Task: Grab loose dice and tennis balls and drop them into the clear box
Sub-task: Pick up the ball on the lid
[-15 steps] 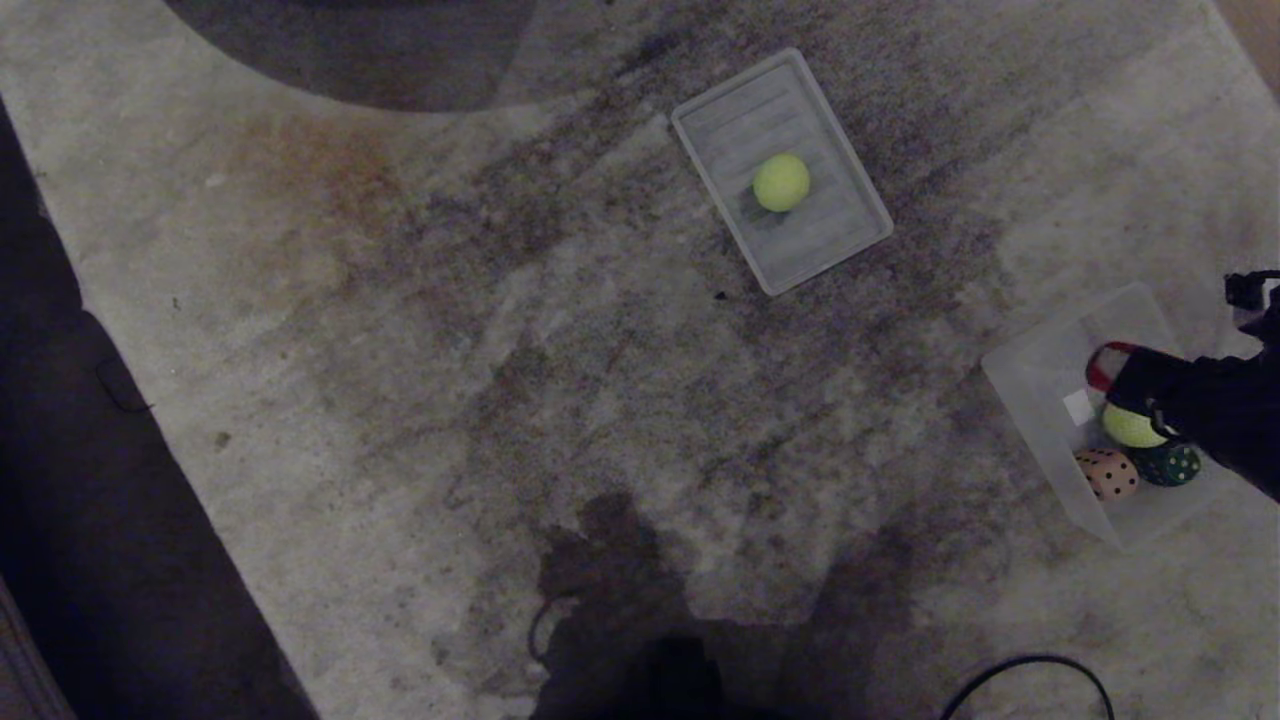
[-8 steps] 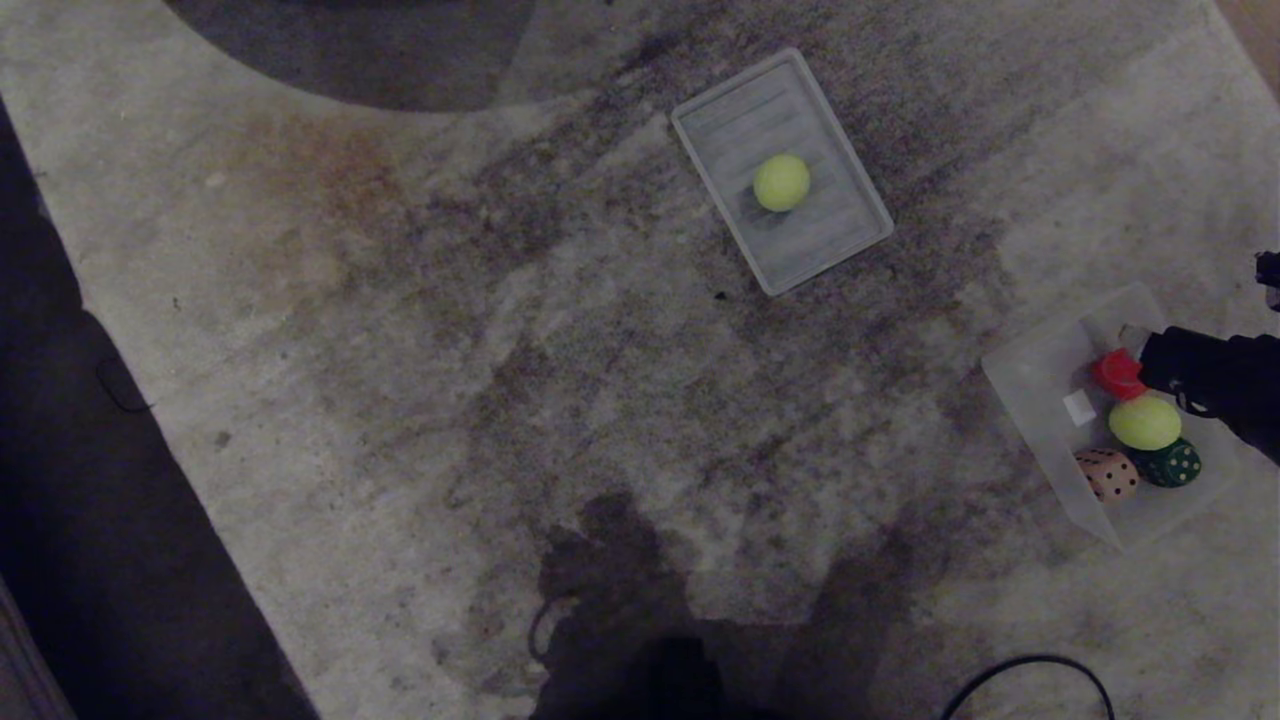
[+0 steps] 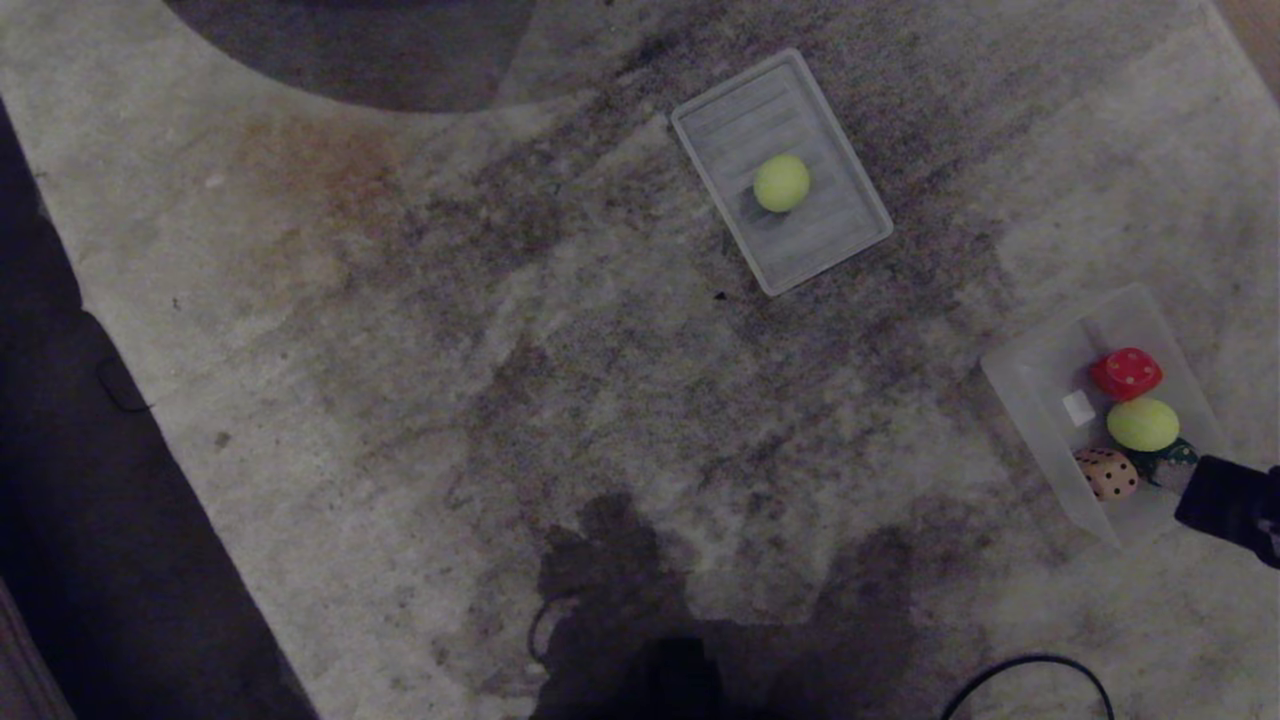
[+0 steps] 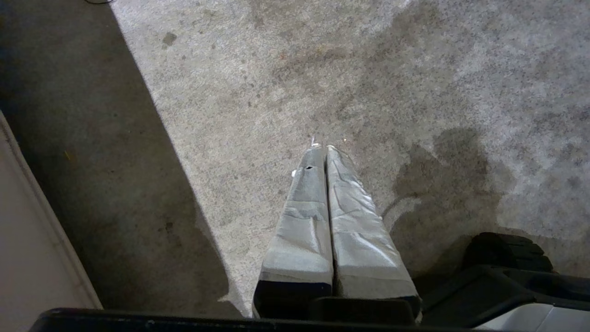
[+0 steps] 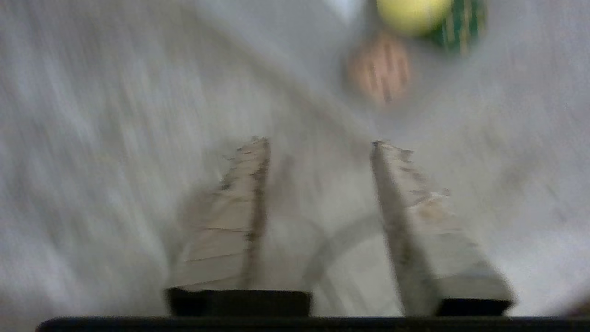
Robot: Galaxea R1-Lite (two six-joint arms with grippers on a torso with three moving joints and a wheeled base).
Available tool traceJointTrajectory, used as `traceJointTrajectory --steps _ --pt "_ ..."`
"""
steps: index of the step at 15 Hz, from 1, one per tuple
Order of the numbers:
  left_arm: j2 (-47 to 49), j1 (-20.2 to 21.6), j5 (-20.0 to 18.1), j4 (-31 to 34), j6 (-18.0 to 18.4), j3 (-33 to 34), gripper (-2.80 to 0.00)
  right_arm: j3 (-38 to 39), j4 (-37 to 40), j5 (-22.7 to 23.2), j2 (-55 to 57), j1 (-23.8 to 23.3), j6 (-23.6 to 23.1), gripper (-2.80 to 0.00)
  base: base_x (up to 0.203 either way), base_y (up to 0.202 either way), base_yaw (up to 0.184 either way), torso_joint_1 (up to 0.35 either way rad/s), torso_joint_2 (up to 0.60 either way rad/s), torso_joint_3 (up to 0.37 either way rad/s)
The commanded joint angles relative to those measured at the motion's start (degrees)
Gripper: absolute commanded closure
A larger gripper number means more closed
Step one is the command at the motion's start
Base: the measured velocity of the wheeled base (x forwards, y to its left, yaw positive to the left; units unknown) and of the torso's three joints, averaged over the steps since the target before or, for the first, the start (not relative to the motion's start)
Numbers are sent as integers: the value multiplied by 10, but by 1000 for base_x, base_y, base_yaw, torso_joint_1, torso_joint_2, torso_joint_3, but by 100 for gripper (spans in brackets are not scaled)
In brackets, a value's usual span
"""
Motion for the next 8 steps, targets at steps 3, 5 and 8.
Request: traceJointTrajectory --steps 3,5,8 --pt "1 0 1 0 0 1 0 93 93 21 -218 34 -41 0 0 0 0 0 0 0" --pt "1 0 0 0 0 1 0 119 185 26 -330 59 -55 0 0 0 0 0 0 0" --pt "1 0 1 0 0 1 0 157 294 37 -521 93 -67 0 0 0 0 0 0 0"
